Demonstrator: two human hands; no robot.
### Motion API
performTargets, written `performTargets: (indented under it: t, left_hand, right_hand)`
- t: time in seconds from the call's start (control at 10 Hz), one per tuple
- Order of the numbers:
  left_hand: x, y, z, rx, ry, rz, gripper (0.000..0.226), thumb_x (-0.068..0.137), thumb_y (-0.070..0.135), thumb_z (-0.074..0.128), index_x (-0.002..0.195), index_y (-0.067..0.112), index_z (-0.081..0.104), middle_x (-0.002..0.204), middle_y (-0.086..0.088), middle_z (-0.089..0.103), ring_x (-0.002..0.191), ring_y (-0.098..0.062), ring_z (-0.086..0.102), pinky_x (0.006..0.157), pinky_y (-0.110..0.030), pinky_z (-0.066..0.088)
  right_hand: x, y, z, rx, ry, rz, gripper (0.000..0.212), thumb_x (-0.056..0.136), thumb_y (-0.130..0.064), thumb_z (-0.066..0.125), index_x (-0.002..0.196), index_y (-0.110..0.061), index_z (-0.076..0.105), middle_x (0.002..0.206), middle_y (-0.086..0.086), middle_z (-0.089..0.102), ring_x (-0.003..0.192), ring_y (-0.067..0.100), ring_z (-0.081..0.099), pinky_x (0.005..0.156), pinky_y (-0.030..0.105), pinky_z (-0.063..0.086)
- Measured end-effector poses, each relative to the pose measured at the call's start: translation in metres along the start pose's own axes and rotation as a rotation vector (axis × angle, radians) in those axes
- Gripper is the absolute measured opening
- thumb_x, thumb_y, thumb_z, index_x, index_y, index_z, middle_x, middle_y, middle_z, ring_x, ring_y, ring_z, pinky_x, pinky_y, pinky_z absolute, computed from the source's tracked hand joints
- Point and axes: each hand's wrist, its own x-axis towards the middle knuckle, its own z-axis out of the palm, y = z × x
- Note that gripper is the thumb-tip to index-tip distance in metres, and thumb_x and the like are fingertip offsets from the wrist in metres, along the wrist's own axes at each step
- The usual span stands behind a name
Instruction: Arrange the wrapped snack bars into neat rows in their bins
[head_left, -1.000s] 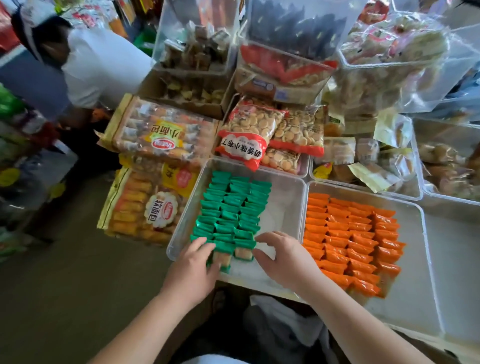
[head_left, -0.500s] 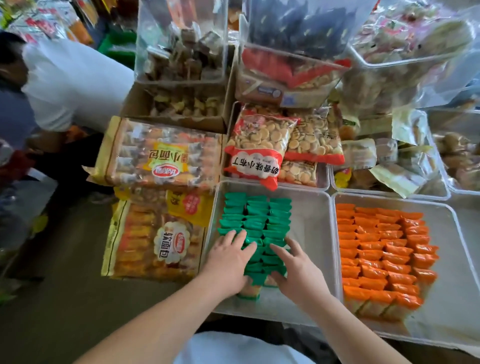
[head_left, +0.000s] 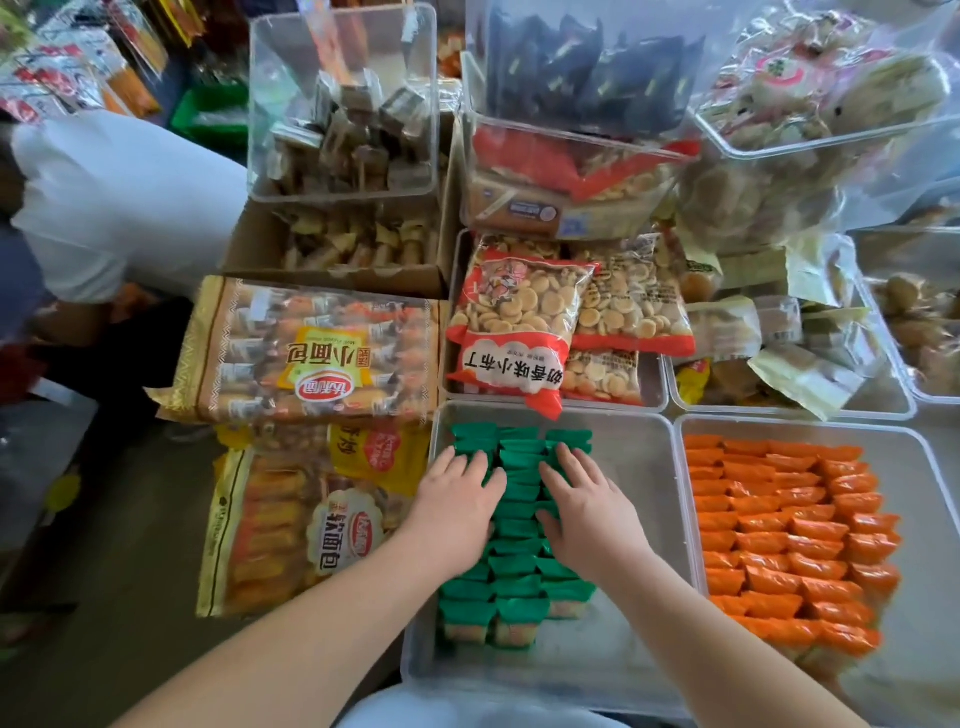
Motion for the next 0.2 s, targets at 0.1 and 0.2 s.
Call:
performTargets:
  t: [0.1,0.2]
  left_hand:
    - [-0.006,-0.002,-0.007,-0.078,-0.01,0.006,0.068,0.102,0.03,0.058,0.161,0.02,0.025,0.166,-0.011,0.028,0.154,-0.031,0.024,0.13,-0.046,0.013]
    - [-0.023,-0.001,-0.025,-0.294,0.087,-0.036,0.047,0.104,0.042,0.054,0.147,0.023,0.047,0.139,0.0,0.053,0.131,-0.024,0.051,0.102,-0.042,0.05]
  right_hand:
    - [-0.003,-0.002,-0.013,0.013,-0.001,0.004,0.065,0.103,-0.046,0.049,0.162,-0.027,0.028,0.171,0.004,0.02,0.158,0.026,0.016,0.124,0.041,0.027]
    - [-0.015,-0.004,-0.036,0.048,0.075,0.013,0.056,0.102,-0.049,0.051,0.154,-0.03,0.044,0.155,-0.004,0.047,0.141,0.021,0.045,0.106,0.039,0.05]
